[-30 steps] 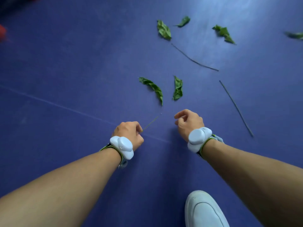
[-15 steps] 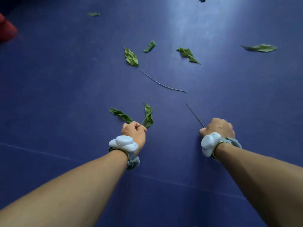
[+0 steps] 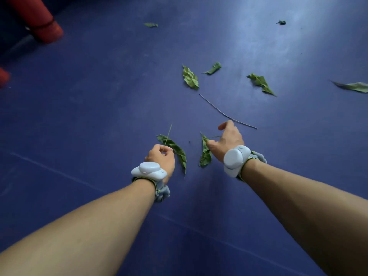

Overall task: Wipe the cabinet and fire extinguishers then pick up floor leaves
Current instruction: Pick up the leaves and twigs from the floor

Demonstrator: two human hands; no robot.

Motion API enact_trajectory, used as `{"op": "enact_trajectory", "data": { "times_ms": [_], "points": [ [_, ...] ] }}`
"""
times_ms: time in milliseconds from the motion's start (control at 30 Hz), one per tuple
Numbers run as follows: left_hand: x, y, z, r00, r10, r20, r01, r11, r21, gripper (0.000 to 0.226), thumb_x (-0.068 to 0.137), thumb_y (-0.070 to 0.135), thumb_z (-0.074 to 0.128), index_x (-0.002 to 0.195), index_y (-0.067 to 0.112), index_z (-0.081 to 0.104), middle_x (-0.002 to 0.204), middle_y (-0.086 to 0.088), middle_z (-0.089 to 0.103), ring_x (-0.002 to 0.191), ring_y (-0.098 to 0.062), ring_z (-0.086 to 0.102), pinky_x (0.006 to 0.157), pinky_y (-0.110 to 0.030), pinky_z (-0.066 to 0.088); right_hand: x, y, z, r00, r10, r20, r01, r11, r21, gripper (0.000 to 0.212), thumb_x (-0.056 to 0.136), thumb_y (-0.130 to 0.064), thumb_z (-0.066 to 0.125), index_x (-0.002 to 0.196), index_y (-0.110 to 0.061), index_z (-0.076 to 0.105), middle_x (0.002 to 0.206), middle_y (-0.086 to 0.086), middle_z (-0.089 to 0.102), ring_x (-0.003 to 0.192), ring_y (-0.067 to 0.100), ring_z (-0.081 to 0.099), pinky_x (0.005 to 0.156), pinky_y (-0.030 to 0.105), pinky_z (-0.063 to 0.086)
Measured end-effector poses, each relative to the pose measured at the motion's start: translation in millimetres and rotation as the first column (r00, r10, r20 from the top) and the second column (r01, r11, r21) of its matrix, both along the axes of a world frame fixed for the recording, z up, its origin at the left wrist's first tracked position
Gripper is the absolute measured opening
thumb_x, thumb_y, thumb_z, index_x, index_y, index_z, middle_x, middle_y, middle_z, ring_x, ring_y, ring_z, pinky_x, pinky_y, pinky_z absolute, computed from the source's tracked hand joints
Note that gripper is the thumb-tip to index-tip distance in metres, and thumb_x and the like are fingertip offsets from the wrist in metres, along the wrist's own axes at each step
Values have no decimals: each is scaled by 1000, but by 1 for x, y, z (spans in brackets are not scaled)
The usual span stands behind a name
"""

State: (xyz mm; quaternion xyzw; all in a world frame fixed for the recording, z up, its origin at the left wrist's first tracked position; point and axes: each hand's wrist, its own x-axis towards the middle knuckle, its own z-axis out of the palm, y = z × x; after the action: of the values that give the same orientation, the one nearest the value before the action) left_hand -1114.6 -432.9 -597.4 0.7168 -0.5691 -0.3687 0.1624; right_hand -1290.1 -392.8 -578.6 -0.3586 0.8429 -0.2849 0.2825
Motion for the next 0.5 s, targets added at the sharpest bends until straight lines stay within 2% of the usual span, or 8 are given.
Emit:
{"op": "enact_trajectory", "data": {
  "times_ms": [67,100,167,233,333,400,467,500],
  "points": [
    [7,0,1,999,-8,-32,8,1000,4,12,90,22,51,90,29,61,78,3,71,76,-17,65,61,-27,43,8,-5,-11,991,129,-20,-125,982,143,62,79,-26,72,132,-18,41,126,11,47,108,38,57,86,37,44],
    [10,-2,3,999,-13,-42,13,1000,5,11,90,22,52,92,28,61,71,6,69,70,-11,62,56,-25,39,10,-5,-20,972,226,-63,-208,955,212,58,79,-28,72,129,-18,43,126,11,45,105,40,58,86,38,46],
    [15,-6,3,997,-27,-75,26,1000,-14,11,87,21,57,95,27,61,66,4,69,65,-9,59,53,-23,36,10,-4,-33,920,365,-142,-314,904,289,38,83,-30,67,114,-15,52,119,12,48,99,41,59,84,40,50],
    [21,-9,2,994,-49,-101,46,998,-35,14,84,22,62,97,28,61,69,3,70,69,-15,61,55,-22,39,10,-6,-35,886,432,-170,-370,878,305,20,85,-29,62,100,-15,59,112,13,56,98,40,59,83,39,51],
    [27,-12,-4,987,-135,-84,131,990,-53,35,80,29,76,110,30,59,73,6,61,77,-15,59,62,-22,41,12,-9,-33,948,291,-128,-261,943,206,9,84,-26,64,86,-19,58,98,7,66,89,32,60,72,30,44],
    [23,-14,-8,974,-222,-38,219,972,-82,66,71,37,86,128,32,54,88,2,59,87,-14,55,78,-23,42,14,-8,-31,992,123,-30,-120,990,75,12,82,-24,67,82,-18,56,85,3,65,79,26,57,68,26,39],
    [15,-18,-16,957,-290,10,290,952,-96,92,63,42,90,142,32,45,102,-1,55,95,-16,54,90,-27,43,15,-4,-28,996,66,57,-65,998,-20,12,80,-19,67,80,-16,55,75,0,64,70,21,59,60,24,41],
    [11,-20,-21,943,-328,54,332,939,-91,95,61,43,91,143,29,45,108,-3,55,99,-18,55,93,-29,44,14,-3,-27,993,60,104,-55,997,-55,12,80,-17,66,81,-16,54,70,0,64,61,15,60,54,20,43]
  ]
}}
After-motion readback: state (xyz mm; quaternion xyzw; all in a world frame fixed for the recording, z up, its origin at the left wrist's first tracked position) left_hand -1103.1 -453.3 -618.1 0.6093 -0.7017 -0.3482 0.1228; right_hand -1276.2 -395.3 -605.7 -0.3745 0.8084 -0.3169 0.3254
